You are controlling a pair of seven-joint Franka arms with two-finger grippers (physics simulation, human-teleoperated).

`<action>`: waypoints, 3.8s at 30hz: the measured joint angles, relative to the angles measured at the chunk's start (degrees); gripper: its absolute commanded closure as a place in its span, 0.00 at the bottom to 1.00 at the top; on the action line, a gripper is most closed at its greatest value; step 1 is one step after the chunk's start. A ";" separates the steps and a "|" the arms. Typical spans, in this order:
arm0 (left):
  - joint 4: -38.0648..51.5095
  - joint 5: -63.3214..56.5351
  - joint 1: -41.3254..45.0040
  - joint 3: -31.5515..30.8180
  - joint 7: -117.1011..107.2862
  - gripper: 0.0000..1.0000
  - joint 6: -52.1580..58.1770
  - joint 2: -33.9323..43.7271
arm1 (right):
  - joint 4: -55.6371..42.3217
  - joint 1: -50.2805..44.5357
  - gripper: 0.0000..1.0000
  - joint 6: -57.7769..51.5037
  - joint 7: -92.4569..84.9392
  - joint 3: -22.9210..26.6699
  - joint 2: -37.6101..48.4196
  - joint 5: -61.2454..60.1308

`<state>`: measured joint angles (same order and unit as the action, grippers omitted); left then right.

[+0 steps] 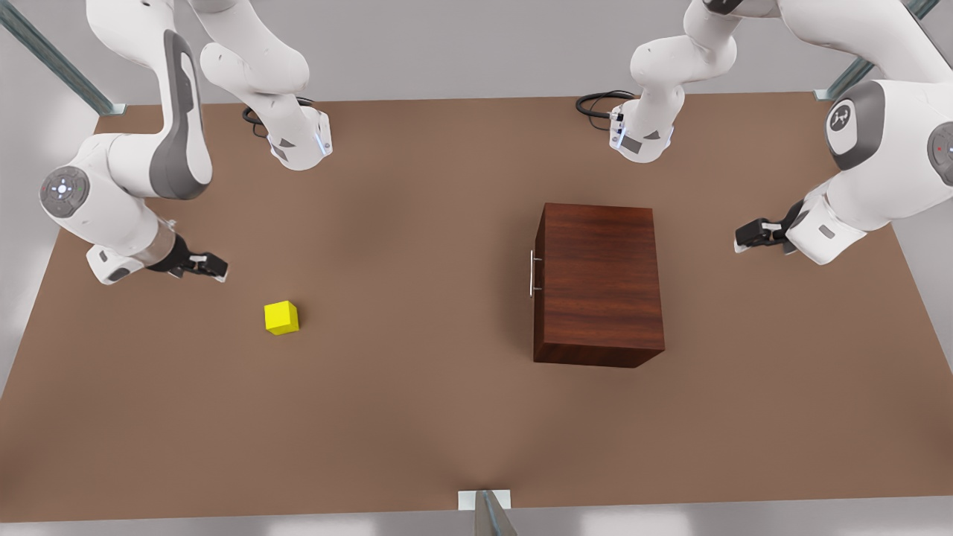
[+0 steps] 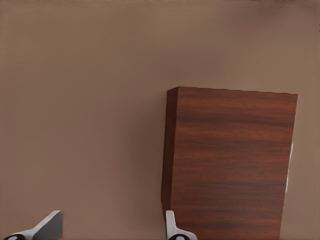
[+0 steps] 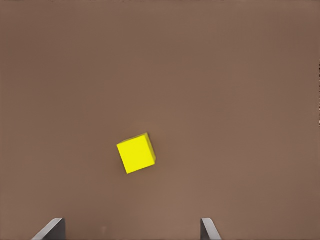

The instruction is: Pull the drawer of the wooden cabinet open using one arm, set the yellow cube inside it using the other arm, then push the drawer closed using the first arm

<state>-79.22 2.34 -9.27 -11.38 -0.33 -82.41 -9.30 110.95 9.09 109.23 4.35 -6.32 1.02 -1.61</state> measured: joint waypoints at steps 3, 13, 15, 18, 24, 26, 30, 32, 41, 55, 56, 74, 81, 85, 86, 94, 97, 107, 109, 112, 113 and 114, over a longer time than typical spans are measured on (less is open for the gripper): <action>0.22 0.26 0.50 -0.05 -0.05 0.00 -0.56 -0.08 | -2.44 0.52 0.00 0.55 0.63 -0.18 -1.96 0.03; 0.52 -6.47 31.94 -0.44 -8.62 0.00 -4.36 -8.37 | -3.18 -4.62 0.00 2.81 23.20 -0.59 -7.59 -0.11; 0.55 -7.10 37.92 -0.43 -12.27 0.00 -7.67 -11.17 | -2.59 -4.97 0.00 5.20 28.17 -0.57 -9.60 -0.08; 0.51 -7.71 41.89 -0.41 -18.11 0.00 -14.10 -16.66 | -2.41 -3.79 0.00 8.65 34.67 -0.15 -13.23 -0.09; 0.43 -12.89 44.64 -0.35 -29.44 0.00 -22.72 -22.84 | -2.35 -3.60 0.00 14.96 45.43 0.69 -18.05 -0.11; -0.52 -16.46 45.45 -0.31 -32.73 0.00 -24.23 -23.07 | -1.03 -3.48 0.00 16.76 48.56 0.74 -18.05 -0.11; -3.61 -23.20 46.46 -0.30 -38.24 0.00 -25.92 -23.64 | 5.95 -3.18 0.00 22.21 53.89 0.79 -16.88 -0.16; -4.18 -25.21 46.93 -0.30 -40.56 0.00 -26.36 -24.07 | 7.10 -3.15 0.00 24.46 56.24 0.79 -17.11 -0.19; -7.69 -31.56 47.64 -0.11 -47.95 0.00 -26.41 -24.79 | 12.61 -3.31 0.00 30.10 64.13 0.75 -18.41 -0.12; -8.87 -34.72 48.12 -0.12 -54.48 0.00 -26.00 -25.56 | 13.94 -4.23 0.00 32.48 70.64 0.61 -22.60 2.05; -8.79 -34.73 48.12 -0.12 -54.83 0.00 -26.05 -25.65 | 13.95 -4.30 0.00 32.67 70.94 0.61 -22.79 2.10; -6.44 -34.49 50.09 -0.21 -59.79 0.00 -26.73 -28.41 | 13.34 -4.78 0.01 37.40 74.32 0.22 -27.25 3.86; -5.22 -34.78 51.26 -0.07 -61.50 0.00 -26.51 -28.80 | 13.34 -4.41 0.26 37.96 75.10 0.17 -27.19 4.32; -5.15 -34.80 51.74 -0.14 -62.47 0.00 -26.43 -29.12 | 13.30 -4.39 0.29 38.13 75.38 0.17 -26.69 4.53; -4.76 -34.69 51.90 -0.18 -62.73 0.00 -26.41 -29.26 | 13.26 -4.38 0.29 38.14 75.44 0.17 -26.47 4.55; -2.74 -34.25 53.14 -0.25 -64.69 0.00 -26.35 -30.07 | 11.92 -3.09 0.29 36.10 75.72 0.32 -22.24 4.62; -2.10 -34.18 53.68 -0.26 -65.30 0.00 -26.33 -30.22 | 10.43 -2.27 0.29 33.97 75.78 0.41 -20.58 4.58; 0.41 -34.26 55.13 -0.28 -67.37 0.00 -26.34 -31.83 | 1.09 0.57 0.29 22.94 75.96 0.53 -18.26 4.55; 0.84 -34.24 55.51 -0.29 -67.78 0.00 -26.35 -32.08 | -0.57 0.83 0.29 20.71 75.98 0.53 -18.28 4.53; 1.05 -34.27 55.96 -0.27 -68.41 0.00 -26.36 -32.15 | -1.84 0.95 0.29 18.20 76.00 0.59 -18.33 4.34; 1.23 -34.33 56.12 -0.23 -68.65 0.00 -26.36 -32.18 | -2.39 0.96 0.29 17.45 76.01 0.58 -18.36 4.28; 1.59 -34.39 56.34 -0.18 -68.89 0.00 -26.37 -32.37 | -2.68 0.94 0.29 16.82 76.01 0.55 -18.38 4.24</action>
<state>-77.62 -32.05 47.07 -11.56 -69.22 -108.79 -41.67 108.27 10.03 126.05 80.36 -5.77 -17.36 2.63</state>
